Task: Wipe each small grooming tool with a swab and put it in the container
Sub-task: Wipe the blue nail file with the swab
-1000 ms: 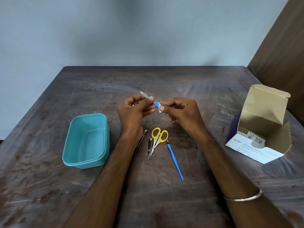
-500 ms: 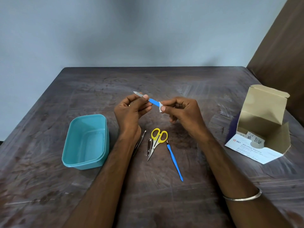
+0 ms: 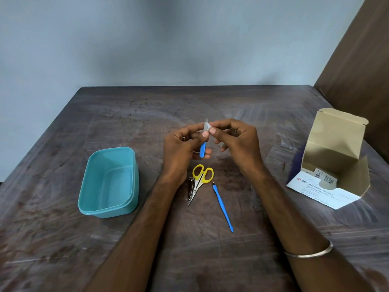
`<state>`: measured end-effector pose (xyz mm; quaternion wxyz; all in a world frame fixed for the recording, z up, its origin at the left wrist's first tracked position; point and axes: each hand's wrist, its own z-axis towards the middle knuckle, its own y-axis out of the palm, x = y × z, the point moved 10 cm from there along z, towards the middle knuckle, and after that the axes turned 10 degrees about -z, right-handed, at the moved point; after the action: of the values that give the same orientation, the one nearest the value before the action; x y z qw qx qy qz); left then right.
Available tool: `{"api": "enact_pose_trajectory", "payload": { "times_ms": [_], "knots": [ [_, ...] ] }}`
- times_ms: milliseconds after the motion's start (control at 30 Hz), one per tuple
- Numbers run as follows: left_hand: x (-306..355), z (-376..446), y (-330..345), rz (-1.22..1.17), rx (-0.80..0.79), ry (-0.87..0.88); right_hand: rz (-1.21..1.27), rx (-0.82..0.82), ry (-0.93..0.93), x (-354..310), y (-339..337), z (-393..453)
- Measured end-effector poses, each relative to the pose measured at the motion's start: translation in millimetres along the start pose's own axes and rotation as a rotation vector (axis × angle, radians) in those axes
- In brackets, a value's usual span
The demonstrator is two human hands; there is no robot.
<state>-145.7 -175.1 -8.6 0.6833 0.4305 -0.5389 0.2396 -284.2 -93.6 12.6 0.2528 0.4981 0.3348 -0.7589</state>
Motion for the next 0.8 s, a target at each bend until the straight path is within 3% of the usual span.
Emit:
{"api": "enact_pose_trajectory", "payload": {
  "times_ms": [300,600,800],
  "knots": [
    [-12,0,13,-0.066,-0.145,-0.141,-0.035,0.055,-0.077,-5,-6,1],
    [-21,4,11,-0.119,-0.140,-0.182,-0.084,-0.021,-0.038,2,-2,2],
    [-24,4,12,-0.121,-0.145,-0.206,-0.079,0.043,-0.038,-3,-11,2]
  ]
}}
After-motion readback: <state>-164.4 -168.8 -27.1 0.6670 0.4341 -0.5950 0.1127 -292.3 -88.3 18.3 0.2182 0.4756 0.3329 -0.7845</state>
